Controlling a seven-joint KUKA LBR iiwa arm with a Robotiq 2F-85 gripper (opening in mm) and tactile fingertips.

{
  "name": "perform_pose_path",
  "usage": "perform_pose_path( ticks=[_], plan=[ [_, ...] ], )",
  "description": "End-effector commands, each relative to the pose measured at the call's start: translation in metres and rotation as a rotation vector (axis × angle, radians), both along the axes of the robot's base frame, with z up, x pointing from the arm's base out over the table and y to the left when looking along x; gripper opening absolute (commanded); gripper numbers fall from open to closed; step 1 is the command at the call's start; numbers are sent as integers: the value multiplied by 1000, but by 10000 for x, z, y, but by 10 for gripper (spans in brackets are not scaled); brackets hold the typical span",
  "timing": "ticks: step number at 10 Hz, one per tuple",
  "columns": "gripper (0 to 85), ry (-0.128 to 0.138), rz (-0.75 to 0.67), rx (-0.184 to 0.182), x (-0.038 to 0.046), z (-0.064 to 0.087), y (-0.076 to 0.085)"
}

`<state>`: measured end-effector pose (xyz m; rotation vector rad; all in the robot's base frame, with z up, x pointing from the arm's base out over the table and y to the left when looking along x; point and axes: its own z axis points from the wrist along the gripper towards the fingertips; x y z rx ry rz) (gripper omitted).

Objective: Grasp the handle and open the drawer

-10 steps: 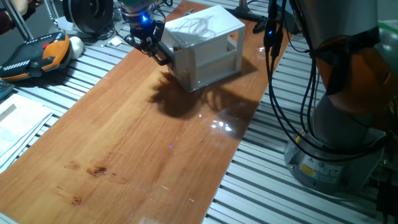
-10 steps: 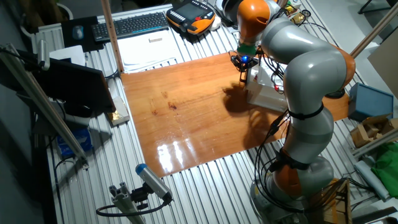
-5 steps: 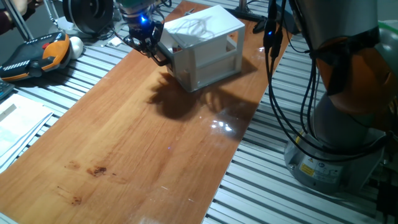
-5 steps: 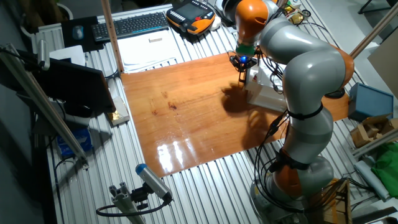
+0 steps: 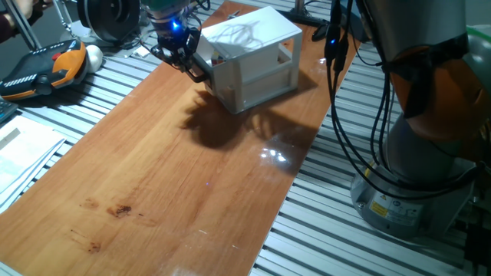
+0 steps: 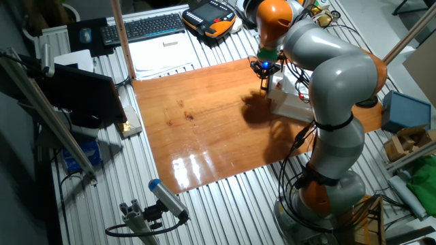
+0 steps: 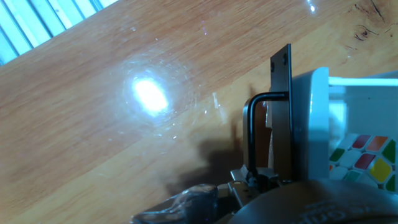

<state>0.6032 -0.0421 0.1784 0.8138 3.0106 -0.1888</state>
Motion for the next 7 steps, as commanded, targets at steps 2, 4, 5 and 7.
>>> perform_pose_path(
  ticks=[2,4,5,7],
  plan=[
    [7,0,0,0,0,-6,16],
    [7,-1,-3,-2,4,-7,35],
    [7,-1,-6,-2,6,-8,44],
    [7,-1,-8,-2,11,-9,71]
  ],
)
